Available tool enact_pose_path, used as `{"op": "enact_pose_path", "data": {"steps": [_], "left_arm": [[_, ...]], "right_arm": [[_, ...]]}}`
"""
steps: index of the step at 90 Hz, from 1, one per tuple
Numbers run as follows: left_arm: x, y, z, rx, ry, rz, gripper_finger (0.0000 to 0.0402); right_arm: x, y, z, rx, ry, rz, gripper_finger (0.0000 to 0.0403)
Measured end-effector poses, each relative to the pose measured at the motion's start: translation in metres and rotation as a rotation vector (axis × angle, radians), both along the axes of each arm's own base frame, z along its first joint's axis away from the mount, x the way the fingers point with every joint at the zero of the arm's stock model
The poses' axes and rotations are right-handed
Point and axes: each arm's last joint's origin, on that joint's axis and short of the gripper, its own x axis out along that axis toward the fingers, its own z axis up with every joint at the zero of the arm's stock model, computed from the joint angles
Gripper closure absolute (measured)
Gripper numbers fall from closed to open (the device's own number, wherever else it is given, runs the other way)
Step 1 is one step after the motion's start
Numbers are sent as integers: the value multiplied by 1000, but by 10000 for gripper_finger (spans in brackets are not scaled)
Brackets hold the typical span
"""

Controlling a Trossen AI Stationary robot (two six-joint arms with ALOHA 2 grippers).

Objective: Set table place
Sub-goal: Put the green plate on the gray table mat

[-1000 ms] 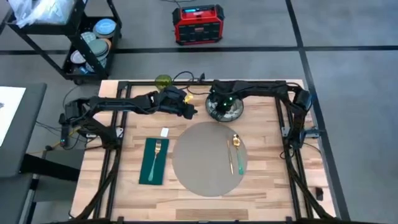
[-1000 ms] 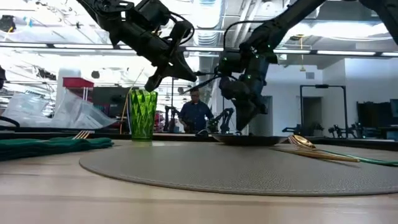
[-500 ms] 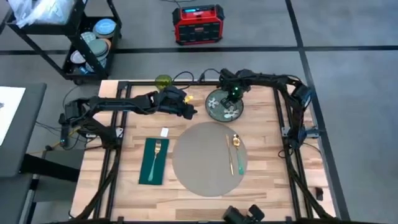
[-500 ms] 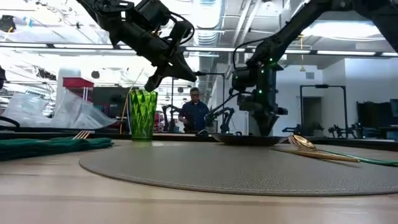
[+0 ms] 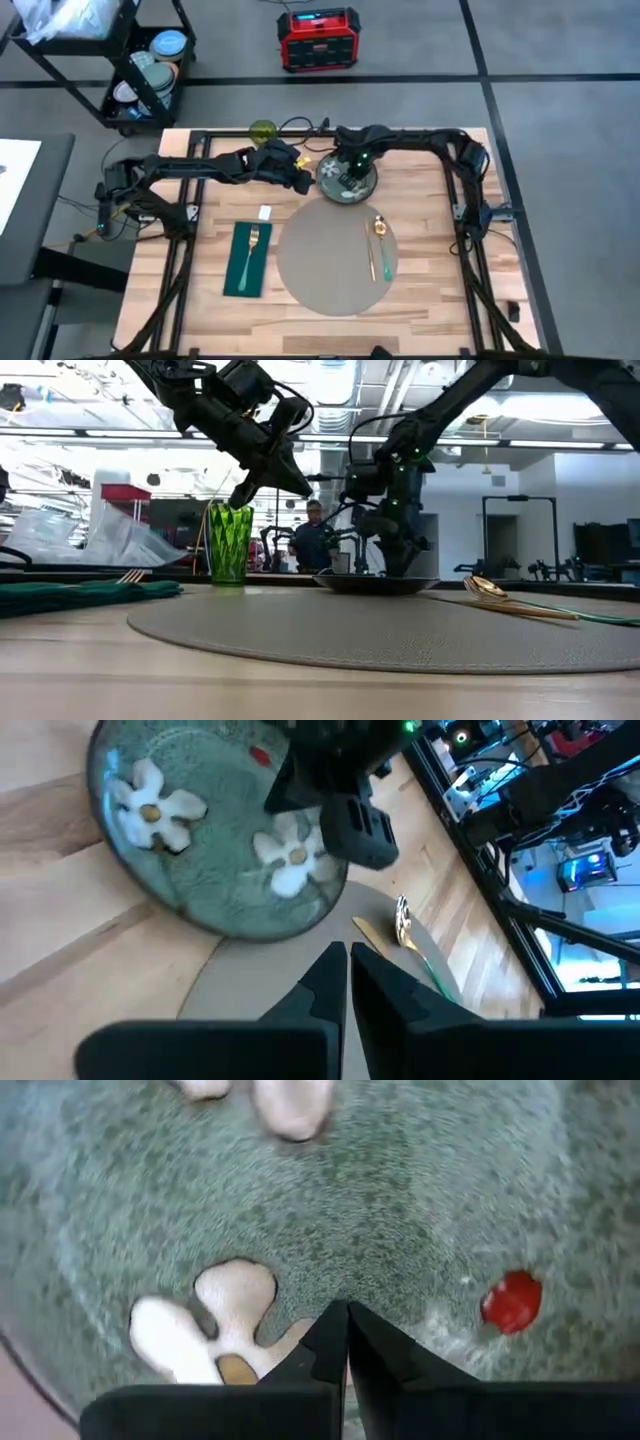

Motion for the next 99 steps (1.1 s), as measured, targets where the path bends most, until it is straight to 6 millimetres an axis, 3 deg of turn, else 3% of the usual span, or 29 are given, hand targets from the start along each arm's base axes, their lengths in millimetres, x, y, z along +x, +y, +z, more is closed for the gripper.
{"op": "enact_pose_path", "data": {"steps": [16,28,40,53,72,99], "left_arm": [[-1,0,-1,2,15,9,402],[-6,1,-7,-17,99,98,402],[-13,6,-14,-24,156,121,401],[-14,15,-17,2,68,81,379],[-19,28,-24,13,-29,163,326],[-33,27,-48,-120,-139,353,270]], "right_arm": [[5,-3,8,8,-52,4,403],[-3,-13,32,-33,-109,22,399],[-28,-30,47,-31,-82,24,392],[-63,-52,56,22,-21,-15,369],[-104,-75,40,212,-91,-158,305],[-109,-85,25,227,-215,-262,251]]}}
